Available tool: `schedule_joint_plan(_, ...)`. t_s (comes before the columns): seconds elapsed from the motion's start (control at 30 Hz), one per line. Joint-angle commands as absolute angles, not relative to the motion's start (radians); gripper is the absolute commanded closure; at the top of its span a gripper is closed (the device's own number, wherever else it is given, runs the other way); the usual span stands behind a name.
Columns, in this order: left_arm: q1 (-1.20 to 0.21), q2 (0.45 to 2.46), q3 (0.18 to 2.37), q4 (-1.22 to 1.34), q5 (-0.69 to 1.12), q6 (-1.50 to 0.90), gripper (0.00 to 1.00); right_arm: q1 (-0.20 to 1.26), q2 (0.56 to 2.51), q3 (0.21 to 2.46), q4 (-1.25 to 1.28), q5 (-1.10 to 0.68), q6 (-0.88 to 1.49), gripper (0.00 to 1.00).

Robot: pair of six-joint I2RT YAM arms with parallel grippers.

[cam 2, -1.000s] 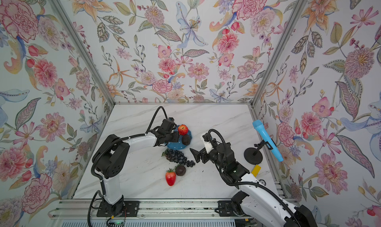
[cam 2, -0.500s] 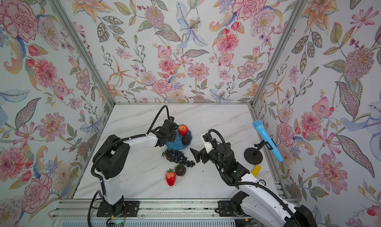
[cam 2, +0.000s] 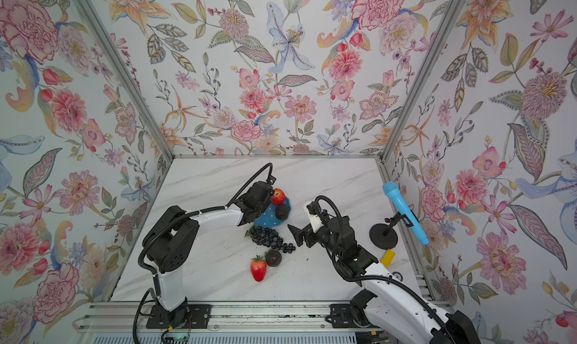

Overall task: Arrange fruit in a fruit bowl
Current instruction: Place the fruit in the fruit bowl.

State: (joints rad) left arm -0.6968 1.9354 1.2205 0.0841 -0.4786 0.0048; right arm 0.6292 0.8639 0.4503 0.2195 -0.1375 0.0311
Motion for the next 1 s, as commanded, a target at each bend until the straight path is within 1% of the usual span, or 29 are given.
schedule_joint_plan(0.0, -0.703, 1.981, 1.217, 0.125, -0.514, 0.08, 0.53, 0.639, 0.844, 0.45, 0.202, -0.122, 0.018, 0.01)
schedule_joint_plan(0.47, -0.702, 2.058, 1.24, 0.153, -0.499, 0.123, 0.5, 0.64, 0.831, 0.451, 0.186, -0.119, 0.017, 0.01)
schedule_joint_plan(0.9, -0.703, 2.02, 1.184, 0.18, -0.449, 0.118, 0.35, 0.639, 0.836, 0.453, 0.187, -0.116, 0.016, 0.01)
schedule_joint_plan(0.97, -0.703, 2.004, 1.177, 0.18, -0.439, 0.11, 0.35, 0.639, 0.837, 0.451, 0.187, -0.115, 0.017, 0.01)
